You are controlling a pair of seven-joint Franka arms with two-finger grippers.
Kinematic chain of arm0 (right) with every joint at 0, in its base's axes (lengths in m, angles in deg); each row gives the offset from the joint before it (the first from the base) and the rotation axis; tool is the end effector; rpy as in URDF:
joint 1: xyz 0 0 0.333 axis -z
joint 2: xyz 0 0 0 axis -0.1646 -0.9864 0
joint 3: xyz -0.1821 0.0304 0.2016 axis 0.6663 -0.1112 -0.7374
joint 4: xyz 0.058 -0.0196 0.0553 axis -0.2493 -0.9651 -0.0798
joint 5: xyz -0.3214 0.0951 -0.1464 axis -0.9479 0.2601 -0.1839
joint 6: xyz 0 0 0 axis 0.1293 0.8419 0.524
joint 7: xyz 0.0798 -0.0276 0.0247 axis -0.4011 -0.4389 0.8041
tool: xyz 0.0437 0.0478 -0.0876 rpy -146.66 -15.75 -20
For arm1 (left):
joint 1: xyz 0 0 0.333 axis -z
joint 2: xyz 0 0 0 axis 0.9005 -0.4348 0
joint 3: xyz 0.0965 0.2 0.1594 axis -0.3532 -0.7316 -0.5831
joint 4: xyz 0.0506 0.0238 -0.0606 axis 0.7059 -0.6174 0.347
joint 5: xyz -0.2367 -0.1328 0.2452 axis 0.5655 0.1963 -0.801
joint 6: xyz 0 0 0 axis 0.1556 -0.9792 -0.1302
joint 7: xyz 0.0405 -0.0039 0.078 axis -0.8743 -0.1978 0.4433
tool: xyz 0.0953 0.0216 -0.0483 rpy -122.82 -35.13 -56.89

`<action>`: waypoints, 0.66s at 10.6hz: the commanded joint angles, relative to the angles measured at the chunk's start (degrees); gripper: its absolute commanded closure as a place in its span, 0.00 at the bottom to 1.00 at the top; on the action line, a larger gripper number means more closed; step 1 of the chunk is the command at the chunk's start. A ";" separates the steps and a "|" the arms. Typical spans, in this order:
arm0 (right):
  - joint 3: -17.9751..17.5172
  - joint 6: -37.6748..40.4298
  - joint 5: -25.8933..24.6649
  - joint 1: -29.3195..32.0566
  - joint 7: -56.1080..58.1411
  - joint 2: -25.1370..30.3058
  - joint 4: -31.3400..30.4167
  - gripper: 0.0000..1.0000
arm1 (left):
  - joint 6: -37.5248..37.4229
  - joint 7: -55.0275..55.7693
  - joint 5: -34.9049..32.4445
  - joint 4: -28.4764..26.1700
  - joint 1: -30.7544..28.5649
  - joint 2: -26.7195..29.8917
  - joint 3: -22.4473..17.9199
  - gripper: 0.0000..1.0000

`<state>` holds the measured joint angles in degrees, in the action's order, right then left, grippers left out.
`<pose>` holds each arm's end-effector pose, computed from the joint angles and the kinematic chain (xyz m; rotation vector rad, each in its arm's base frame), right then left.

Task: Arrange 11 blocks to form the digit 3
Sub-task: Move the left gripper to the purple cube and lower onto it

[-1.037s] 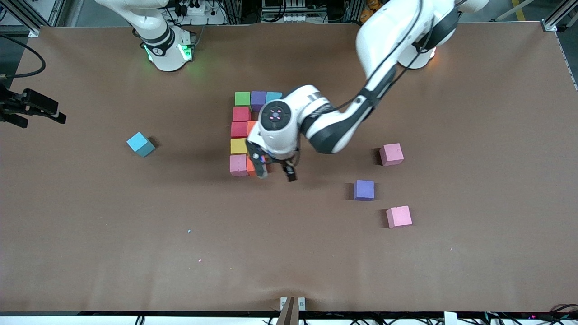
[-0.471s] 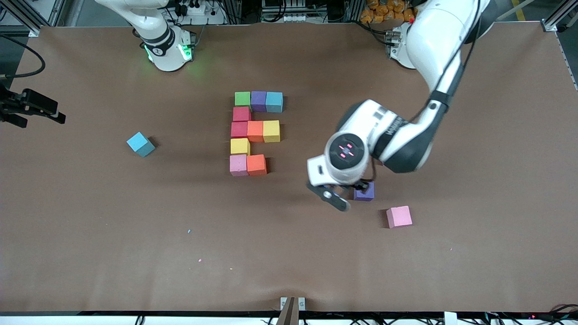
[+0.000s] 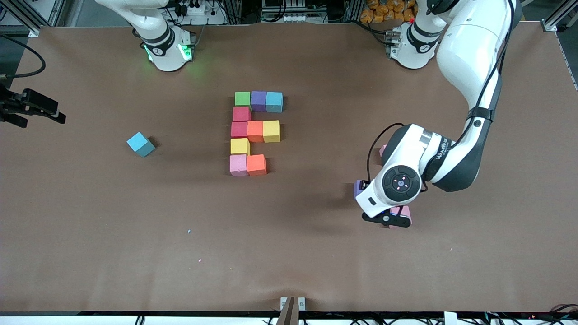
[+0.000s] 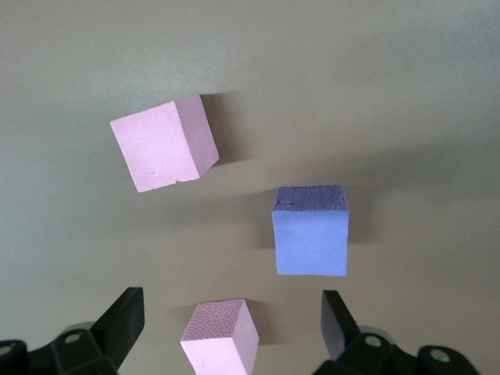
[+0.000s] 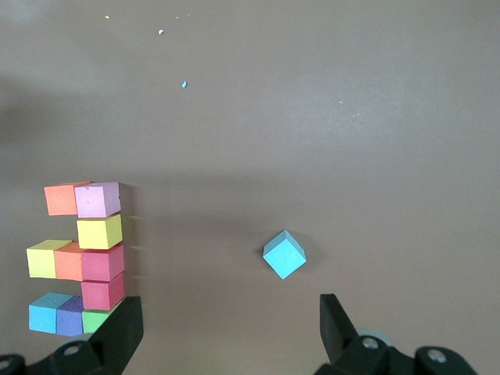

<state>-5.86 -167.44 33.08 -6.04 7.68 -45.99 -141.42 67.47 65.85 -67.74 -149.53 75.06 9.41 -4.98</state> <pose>0.5326 -0.0290 0.5925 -3.0416 -0.0727 0.0483 0.6159 -0.2629 0.3036 -2.9369 0.1895 0.2729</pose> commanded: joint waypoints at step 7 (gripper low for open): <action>-0.40 0.81 -0.52 0.26 0.20 -0.46 0.99 0.00 | 19.10 15.77 1.47 -19.85 -4.33 6.96 0.96 0.00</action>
<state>-5.88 -167.40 33.08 -6.05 7.68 -46.04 -141.43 85.36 80.11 -67.45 -167.08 70.35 14.86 -3.86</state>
